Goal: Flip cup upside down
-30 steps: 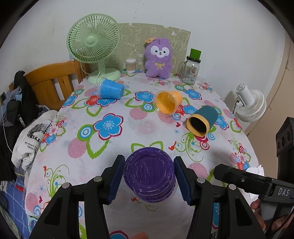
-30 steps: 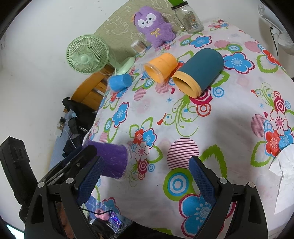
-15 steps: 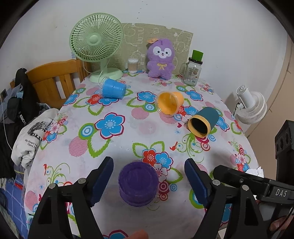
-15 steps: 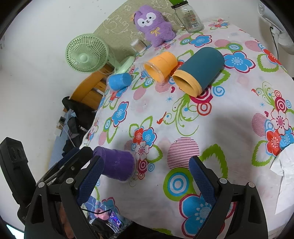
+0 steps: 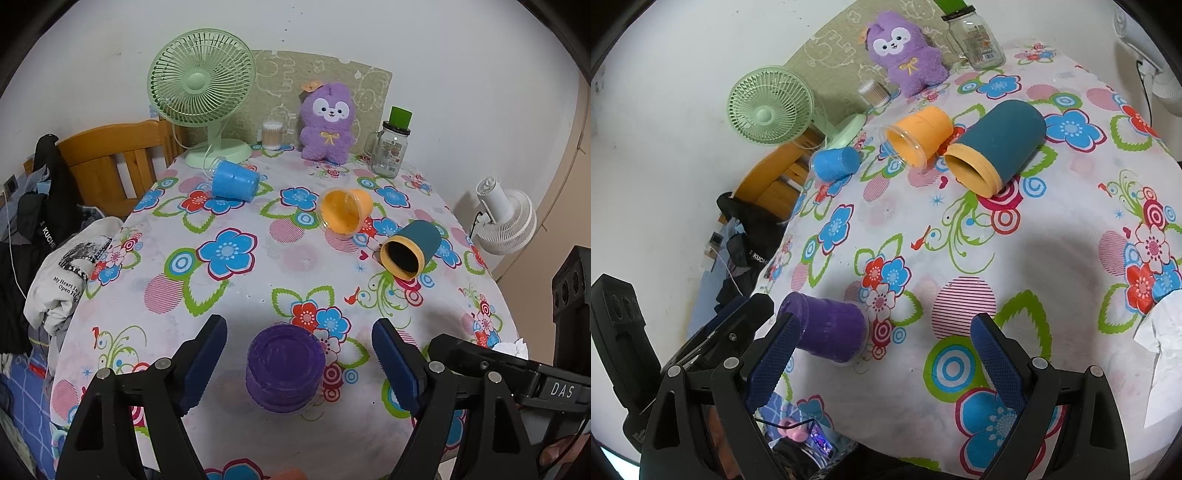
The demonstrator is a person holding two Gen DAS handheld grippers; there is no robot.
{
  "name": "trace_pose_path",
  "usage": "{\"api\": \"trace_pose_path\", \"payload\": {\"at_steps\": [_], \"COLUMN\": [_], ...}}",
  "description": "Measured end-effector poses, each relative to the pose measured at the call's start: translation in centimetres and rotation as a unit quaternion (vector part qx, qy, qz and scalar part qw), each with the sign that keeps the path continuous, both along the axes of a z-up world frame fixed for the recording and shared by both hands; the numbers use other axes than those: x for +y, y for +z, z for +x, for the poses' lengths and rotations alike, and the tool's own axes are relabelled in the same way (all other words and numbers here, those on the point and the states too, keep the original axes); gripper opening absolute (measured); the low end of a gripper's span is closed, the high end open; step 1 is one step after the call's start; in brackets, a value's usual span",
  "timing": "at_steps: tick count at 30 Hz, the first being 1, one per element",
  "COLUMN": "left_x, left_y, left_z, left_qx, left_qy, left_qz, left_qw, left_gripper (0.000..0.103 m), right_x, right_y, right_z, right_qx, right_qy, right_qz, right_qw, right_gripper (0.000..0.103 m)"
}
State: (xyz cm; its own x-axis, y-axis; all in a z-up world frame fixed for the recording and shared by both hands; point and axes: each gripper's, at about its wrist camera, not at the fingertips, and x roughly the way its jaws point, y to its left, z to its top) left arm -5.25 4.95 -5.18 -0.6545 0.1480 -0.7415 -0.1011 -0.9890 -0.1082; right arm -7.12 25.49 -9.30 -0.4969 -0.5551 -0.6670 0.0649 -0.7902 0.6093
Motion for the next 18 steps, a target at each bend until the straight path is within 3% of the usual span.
{"api": "trace_pose_path", "payload": {"at_steps": [11,18], "left_x": [-0.7,-1.4], "left_y": [1.1,1.9], "left_z": [0.9,1.8], "left_qx": [0.028,0.055], "left_qy": [0.011,0.023], "left_qz": [0.002,0.005], "left_qw": [0.9996,0.9982], "left_gripper": [0.088,0.089], "right_x": [-1.1,-2.3], "right_y": [2.2,4.5], "right_z": [0.6,1.5], "right_qx": [0.042,0.095], "right_qy": [0.005,0.001], "right_qz": [0.039,0.084], "right_qw": [0.998,0.992], "right_gripper": [0.095,0.098]}}
